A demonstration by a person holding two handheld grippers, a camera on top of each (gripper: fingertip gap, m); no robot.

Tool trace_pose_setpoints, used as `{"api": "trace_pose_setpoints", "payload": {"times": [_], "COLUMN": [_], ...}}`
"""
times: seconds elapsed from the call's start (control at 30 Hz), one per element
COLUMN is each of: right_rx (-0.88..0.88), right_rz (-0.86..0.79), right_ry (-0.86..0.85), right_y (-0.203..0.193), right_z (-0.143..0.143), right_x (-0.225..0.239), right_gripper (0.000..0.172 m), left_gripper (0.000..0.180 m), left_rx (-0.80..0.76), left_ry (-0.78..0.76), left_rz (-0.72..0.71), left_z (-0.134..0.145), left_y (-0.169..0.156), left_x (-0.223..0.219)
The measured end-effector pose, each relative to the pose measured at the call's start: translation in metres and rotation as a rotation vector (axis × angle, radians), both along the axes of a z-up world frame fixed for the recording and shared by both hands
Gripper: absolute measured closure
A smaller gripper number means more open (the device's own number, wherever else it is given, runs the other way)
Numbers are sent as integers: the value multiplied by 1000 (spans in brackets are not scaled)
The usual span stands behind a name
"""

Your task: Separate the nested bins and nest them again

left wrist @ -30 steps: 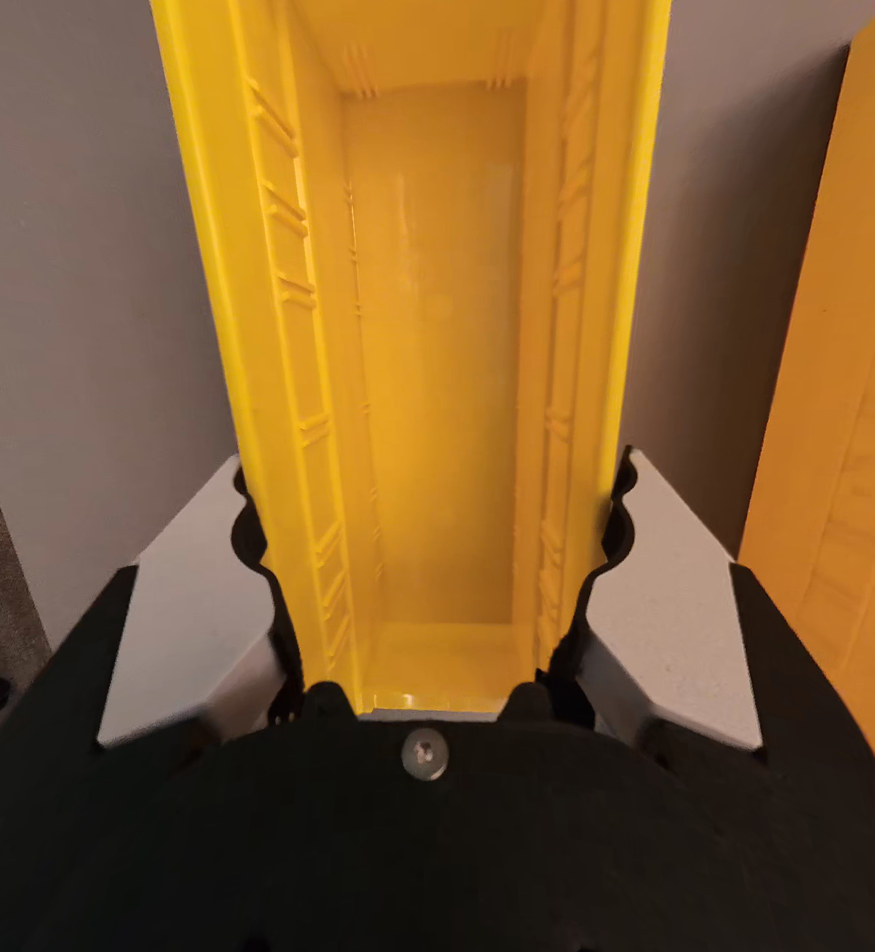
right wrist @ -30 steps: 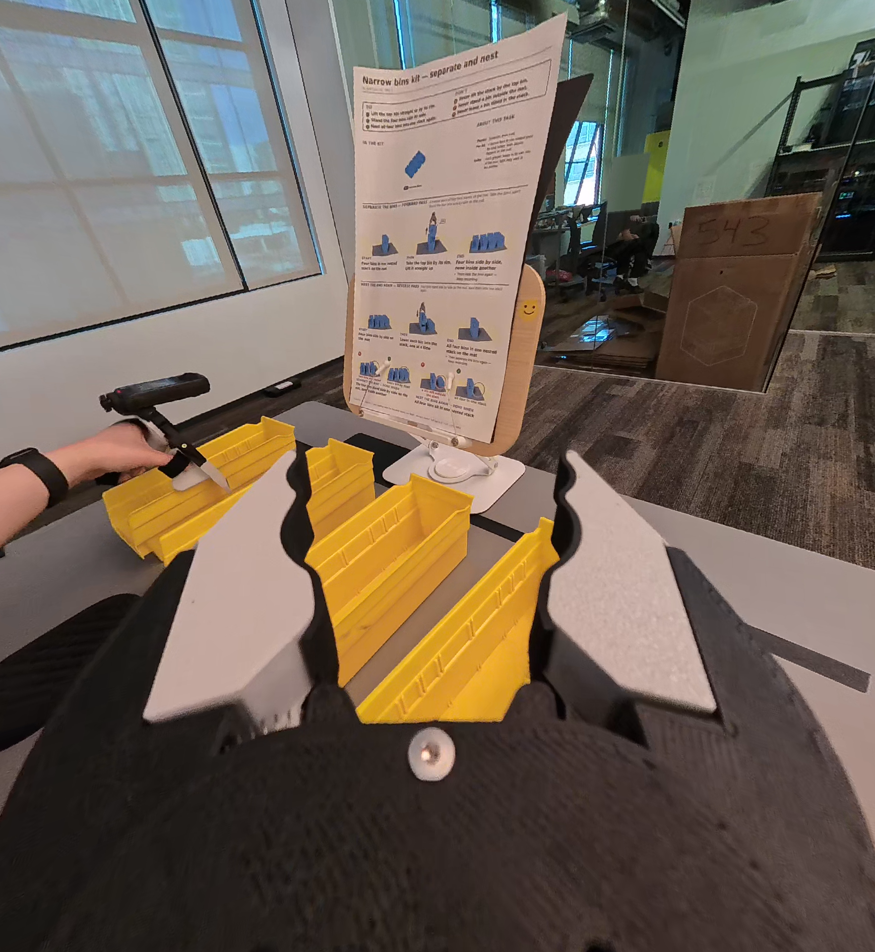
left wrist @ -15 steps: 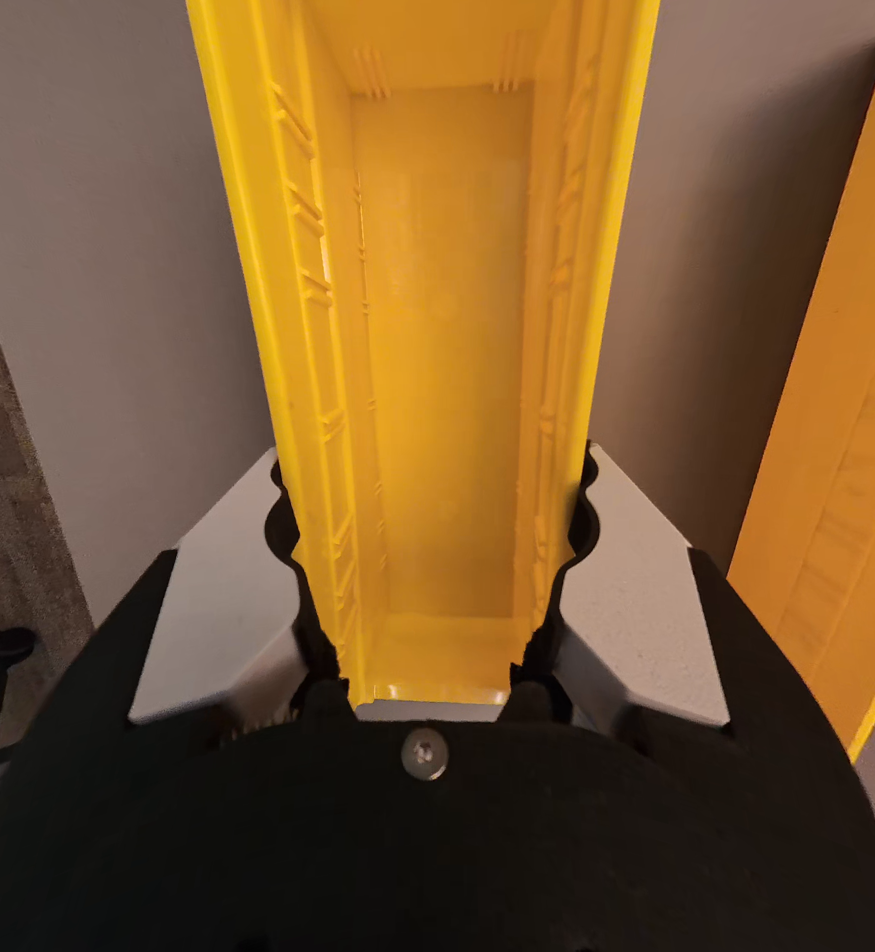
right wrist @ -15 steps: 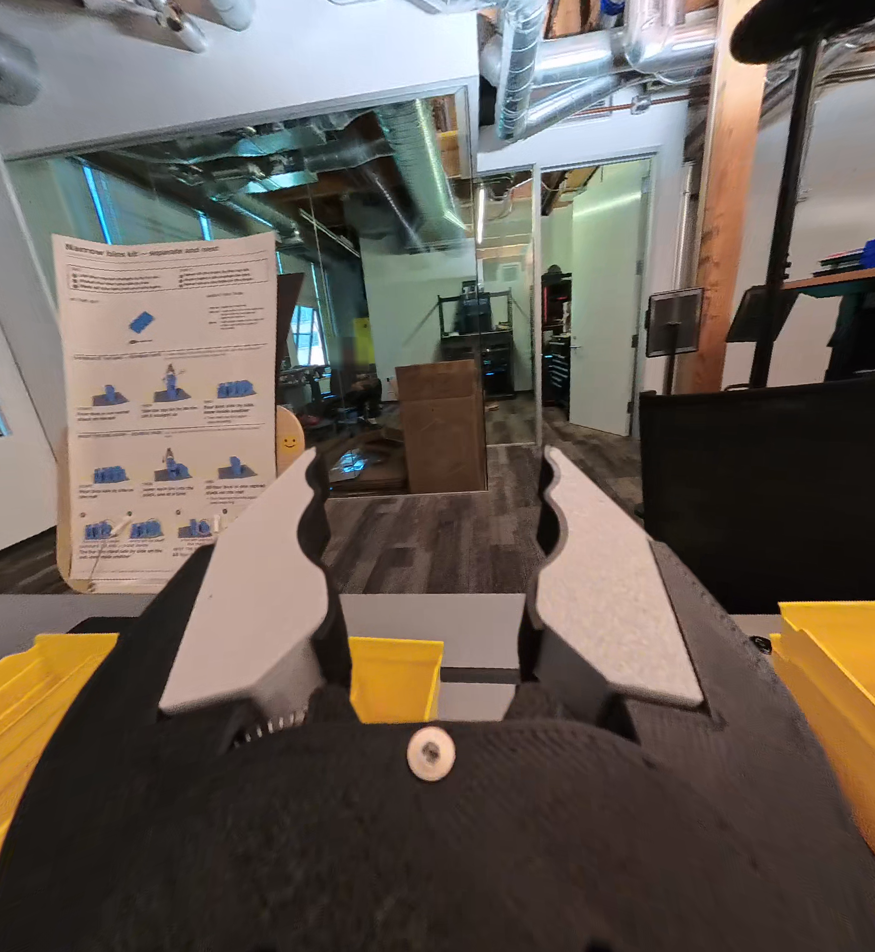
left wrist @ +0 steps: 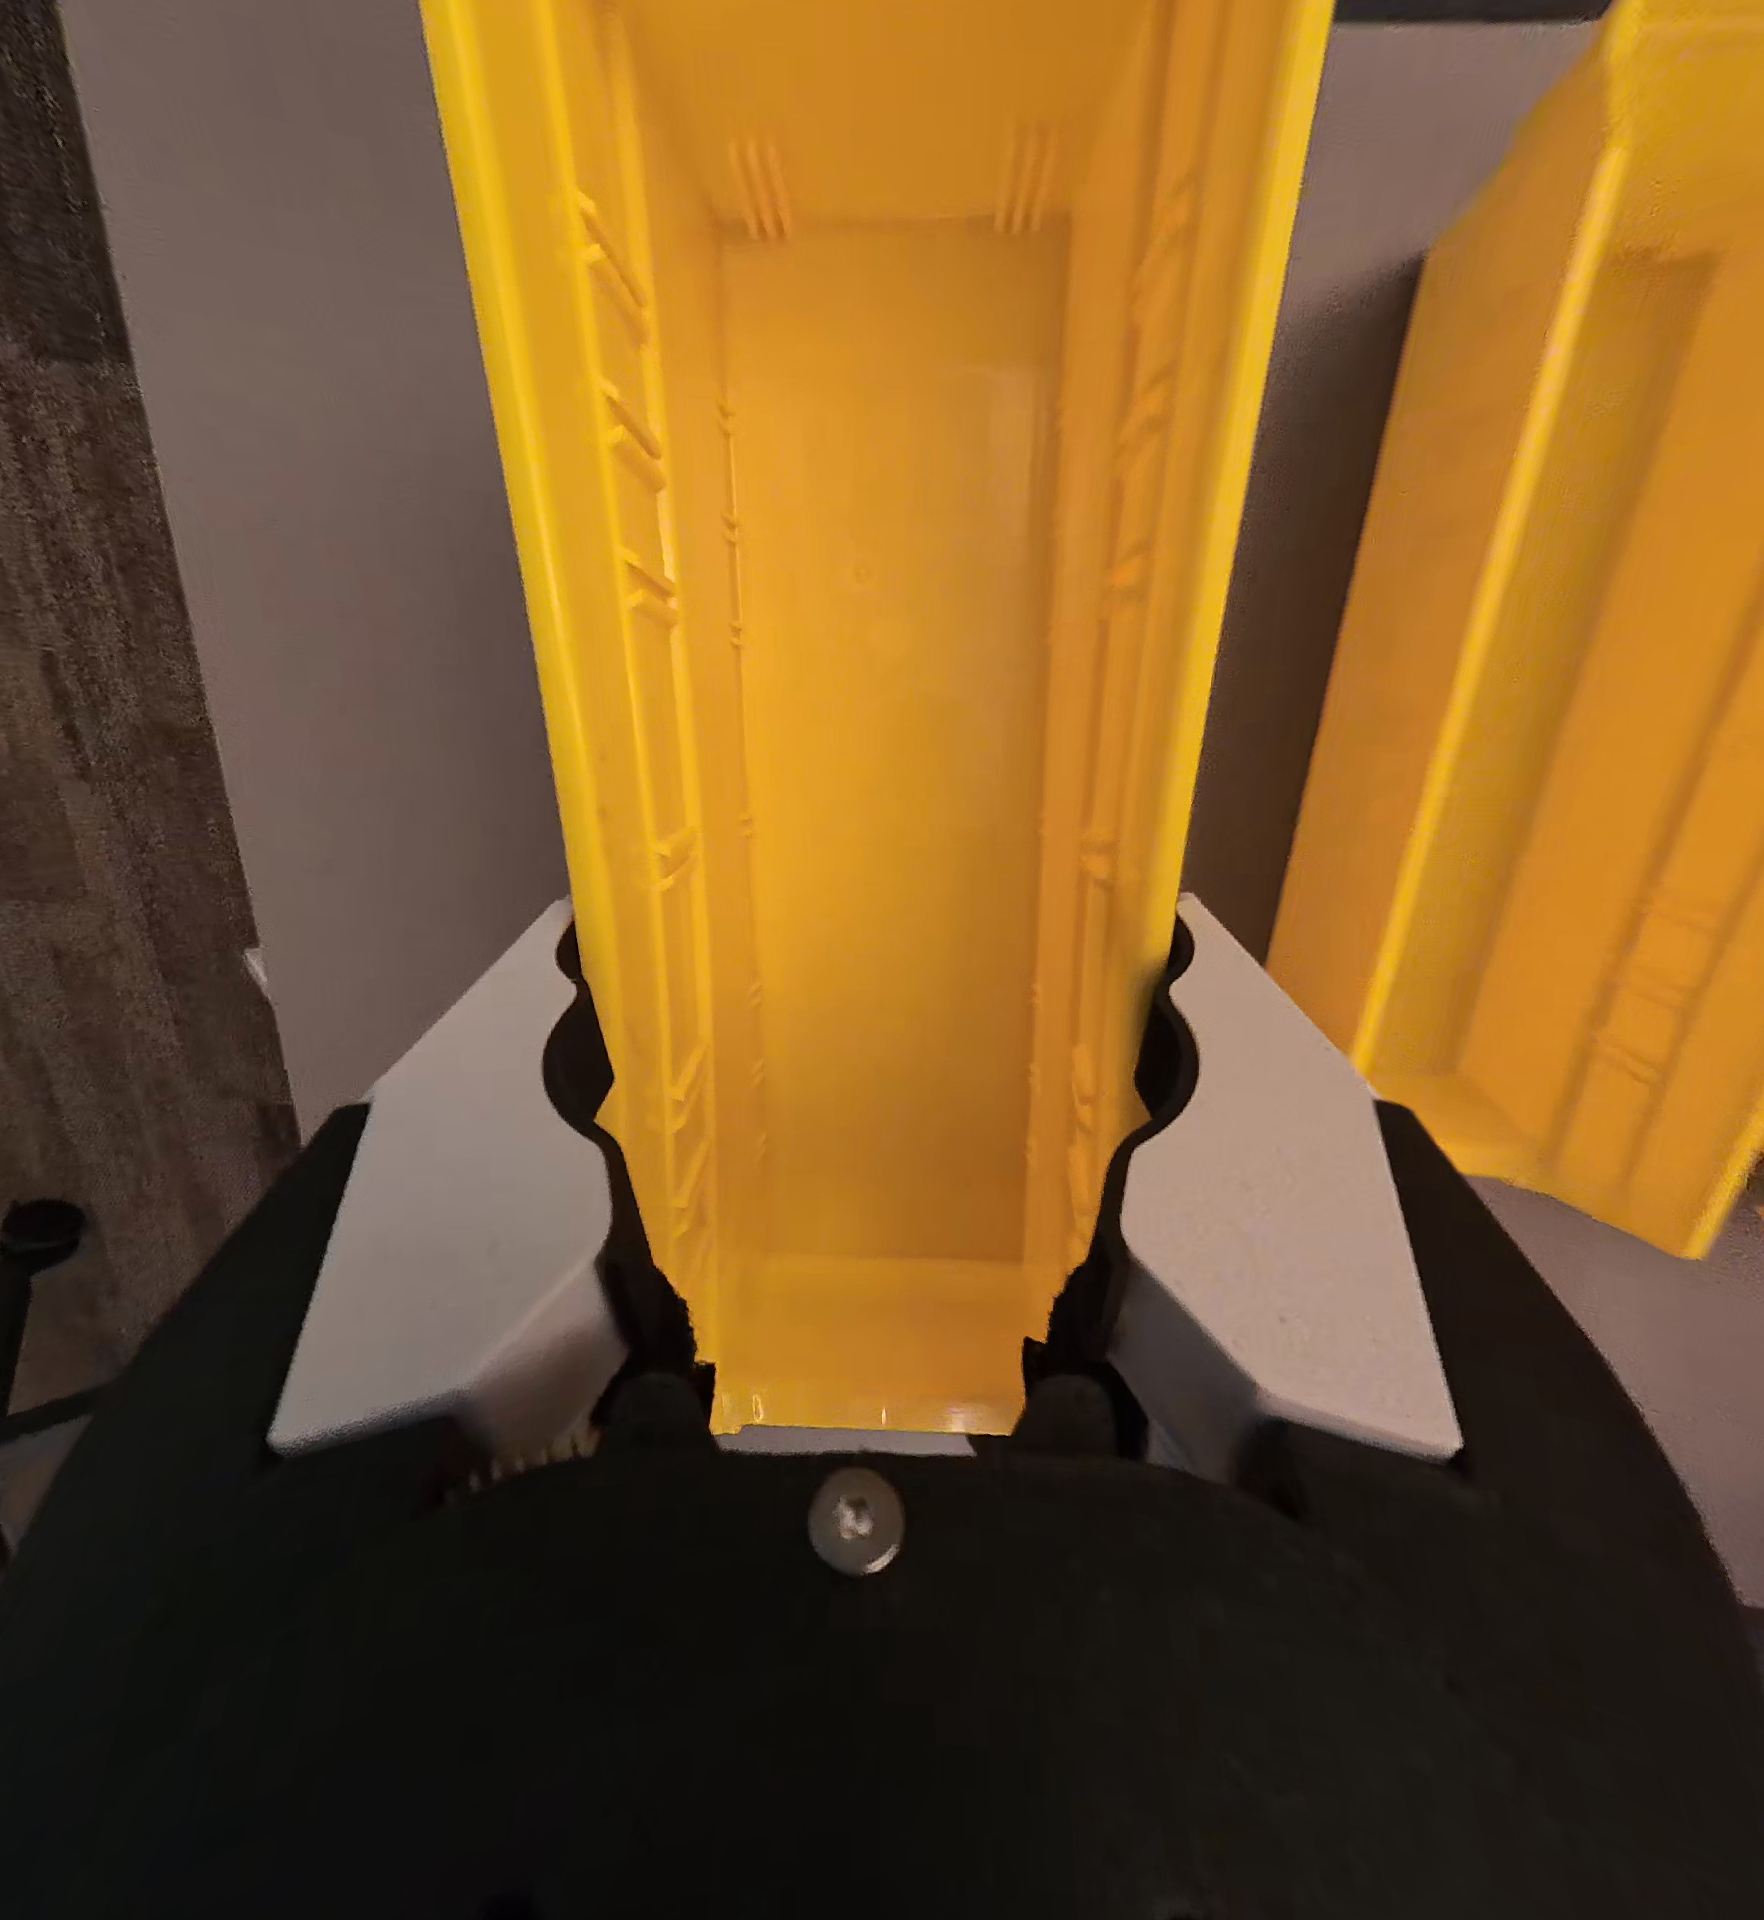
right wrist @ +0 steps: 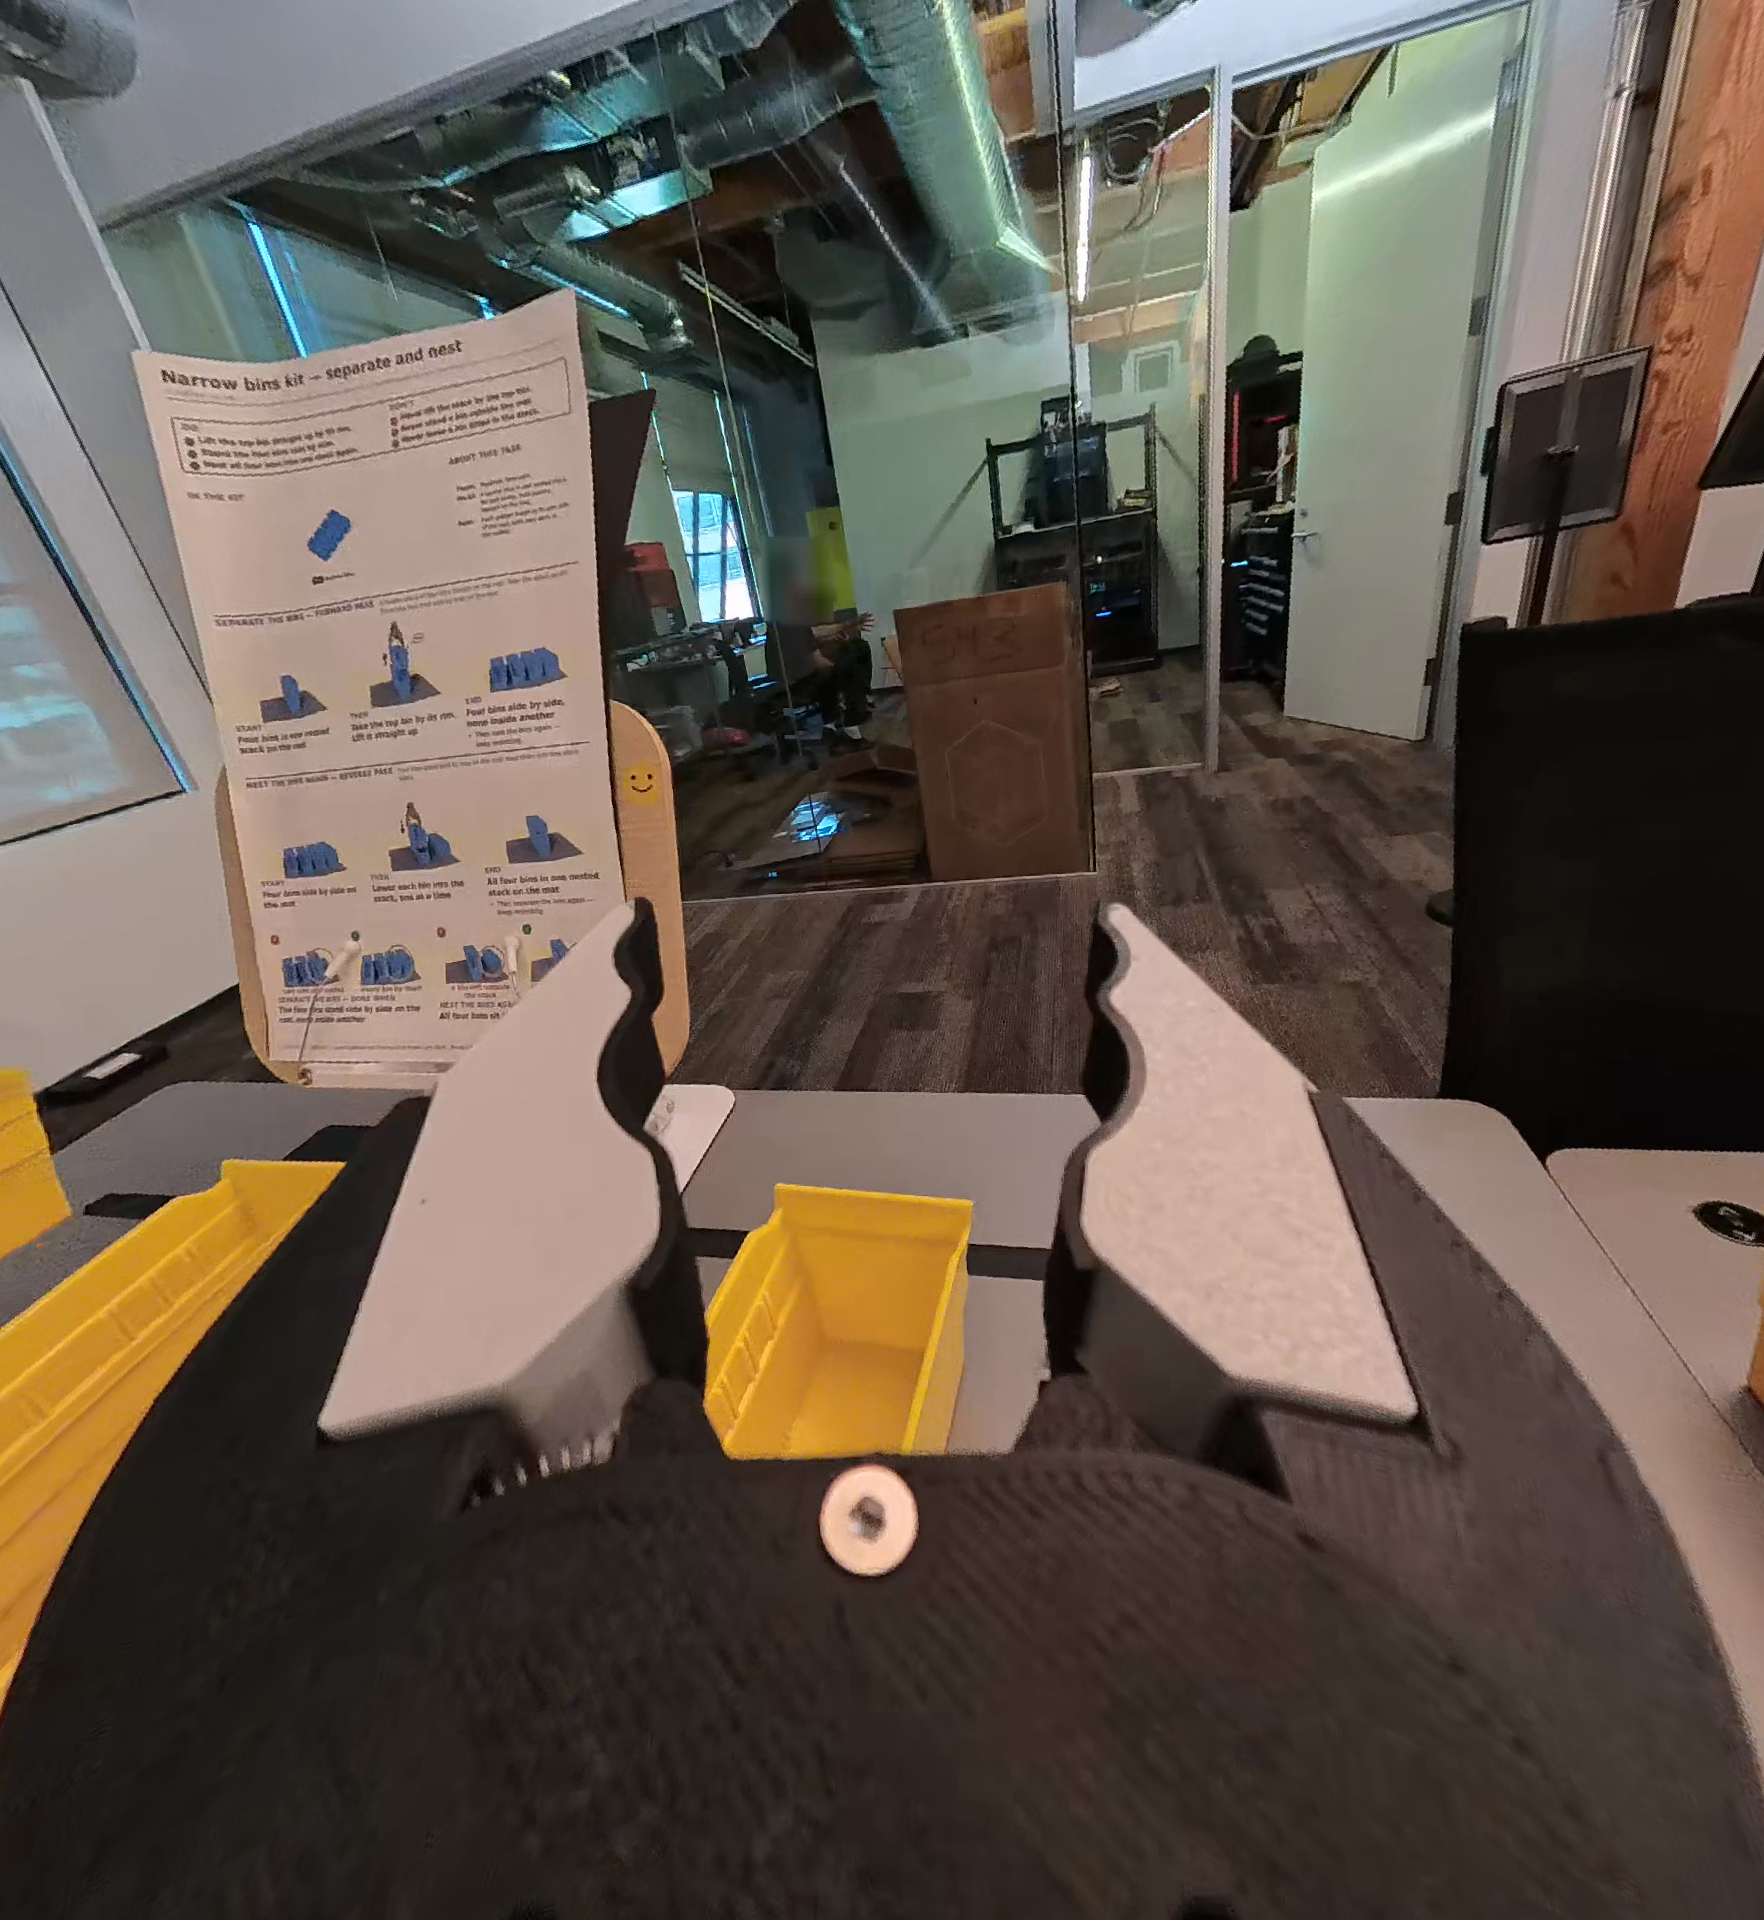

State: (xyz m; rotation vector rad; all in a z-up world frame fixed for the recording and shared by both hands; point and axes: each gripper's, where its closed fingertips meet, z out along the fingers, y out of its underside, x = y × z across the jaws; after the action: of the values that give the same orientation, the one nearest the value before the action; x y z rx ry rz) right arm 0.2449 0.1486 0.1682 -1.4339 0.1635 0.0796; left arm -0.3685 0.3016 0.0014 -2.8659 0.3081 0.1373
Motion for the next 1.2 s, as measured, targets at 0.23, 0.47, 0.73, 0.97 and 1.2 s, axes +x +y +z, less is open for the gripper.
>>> {"api": "trace_pose_setpoints", "payload": {"times": [0.23, 0.47, 0.73, 0.97, 1.2], "right_rx": [0, 4, 42, 55, 32], "right_rz": [40, 98, 129, 141, 165], "right_ry": [9, 43, 71, 95, 109], "right_y": [1, 1, -7, -9, -4], "right_z": [1, 0, 8, 9, 4], "right_x": [-6, -12, -11, -9, -11], "right_gripper": [90, 90, 89, 89, 89], "left_gripper": [73, 74, 75, 73, 72], "left_rx": [33, 7, 12, 18, 34], "left_ry": [-88, -223, -99, -51, -23], "left_rz": [-7, -71, -36, -12, -31], "left_z": [56, 49, 16, -14, -37], "left_y": [-10, -28, -28, -24, -16], "left_x": [87, 189, 185, 180, 179]}}
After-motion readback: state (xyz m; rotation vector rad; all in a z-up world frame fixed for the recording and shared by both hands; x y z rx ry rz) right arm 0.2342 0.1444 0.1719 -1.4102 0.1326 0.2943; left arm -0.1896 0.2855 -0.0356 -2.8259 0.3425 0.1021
